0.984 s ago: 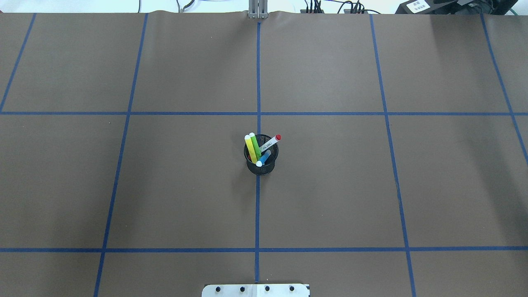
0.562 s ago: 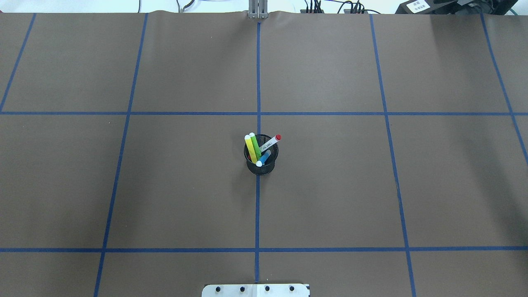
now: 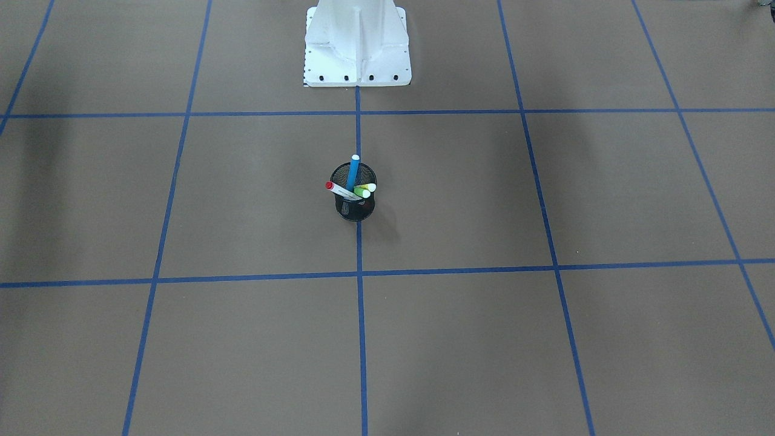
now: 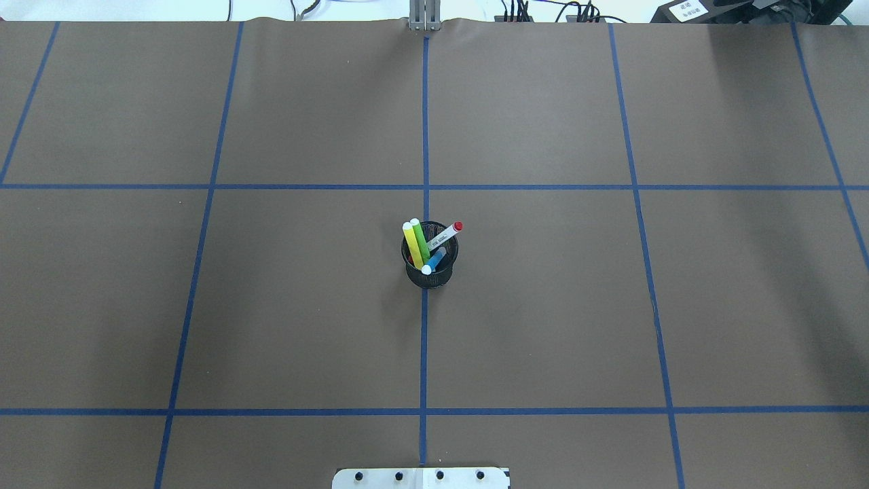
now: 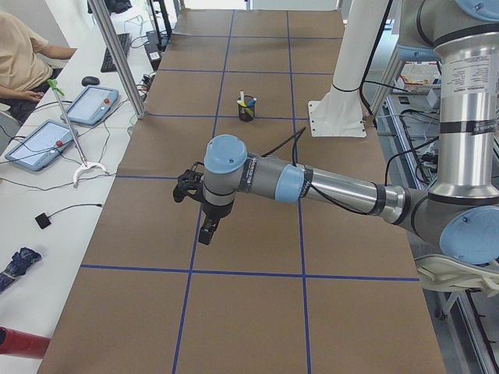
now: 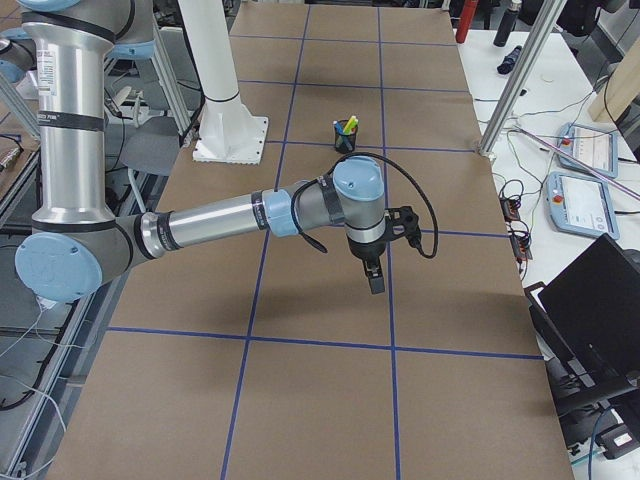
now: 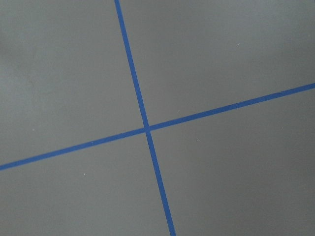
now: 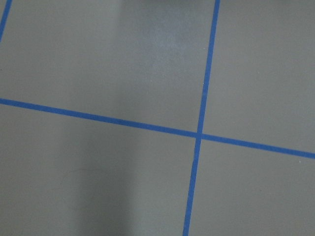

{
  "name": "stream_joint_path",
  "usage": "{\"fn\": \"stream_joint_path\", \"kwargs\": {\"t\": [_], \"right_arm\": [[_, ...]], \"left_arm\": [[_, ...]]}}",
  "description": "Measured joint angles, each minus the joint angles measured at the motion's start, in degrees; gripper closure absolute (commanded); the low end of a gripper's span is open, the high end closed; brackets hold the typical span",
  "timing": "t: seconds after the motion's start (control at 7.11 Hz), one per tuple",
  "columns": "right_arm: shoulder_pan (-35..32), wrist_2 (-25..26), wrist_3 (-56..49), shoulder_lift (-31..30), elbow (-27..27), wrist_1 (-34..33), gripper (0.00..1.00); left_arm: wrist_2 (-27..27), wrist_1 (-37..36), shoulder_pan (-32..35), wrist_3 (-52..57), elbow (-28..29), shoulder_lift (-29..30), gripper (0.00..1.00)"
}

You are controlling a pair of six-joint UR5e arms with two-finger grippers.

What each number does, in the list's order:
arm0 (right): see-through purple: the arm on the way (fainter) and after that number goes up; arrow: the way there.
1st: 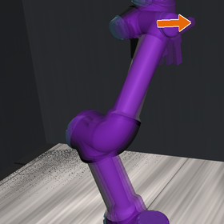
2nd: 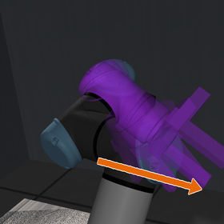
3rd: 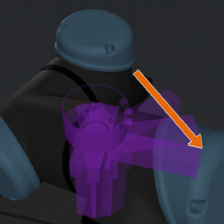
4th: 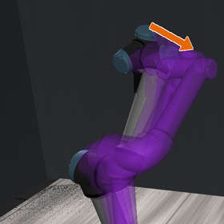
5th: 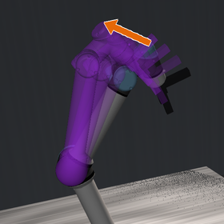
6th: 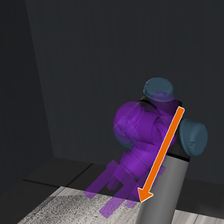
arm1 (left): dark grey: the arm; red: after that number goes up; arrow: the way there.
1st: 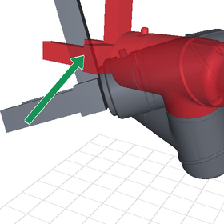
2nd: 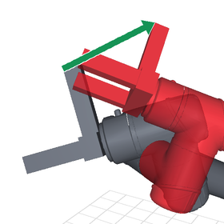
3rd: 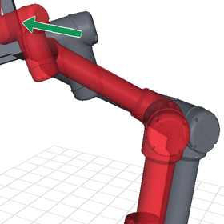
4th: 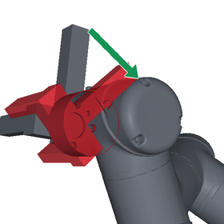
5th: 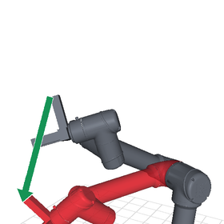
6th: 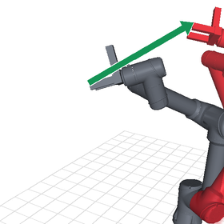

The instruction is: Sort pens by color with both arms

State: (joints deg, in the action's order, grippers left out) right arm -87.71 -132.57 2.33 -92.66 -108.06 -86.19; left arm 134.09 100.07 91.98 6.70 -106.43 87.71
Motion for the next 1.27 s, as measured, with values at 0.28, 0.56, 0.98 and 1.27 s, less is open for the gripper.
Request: {"fn": "stream_joint_path", "kwargs": {"t": [0.28,0.56,0.98,1.27], "right_arm": [[0.14,-3.26,0.25,0.73,0.34,2.89,0.0],[0.73,-7.09,1.51,0.98,0.3,5.25,0.0],[8.63,-7.67,21.96,5.92,-3.04,5.76,0.0],[20.67,1.29,41.92,12.0,-5.91,5.01,0.0]], "left_arm": [[0.28,2.55,-0.01,0.02,0.78,1.76,0.0],[0.88,4.41,-0.07,-4.06,0.49,2.22,0.0],[3.07,10.5,-2.35,-7.36,1.58,1.26,0.0],[3.17,11.05,-3.06,-7.61,1.95,1.09,0.0]]}}
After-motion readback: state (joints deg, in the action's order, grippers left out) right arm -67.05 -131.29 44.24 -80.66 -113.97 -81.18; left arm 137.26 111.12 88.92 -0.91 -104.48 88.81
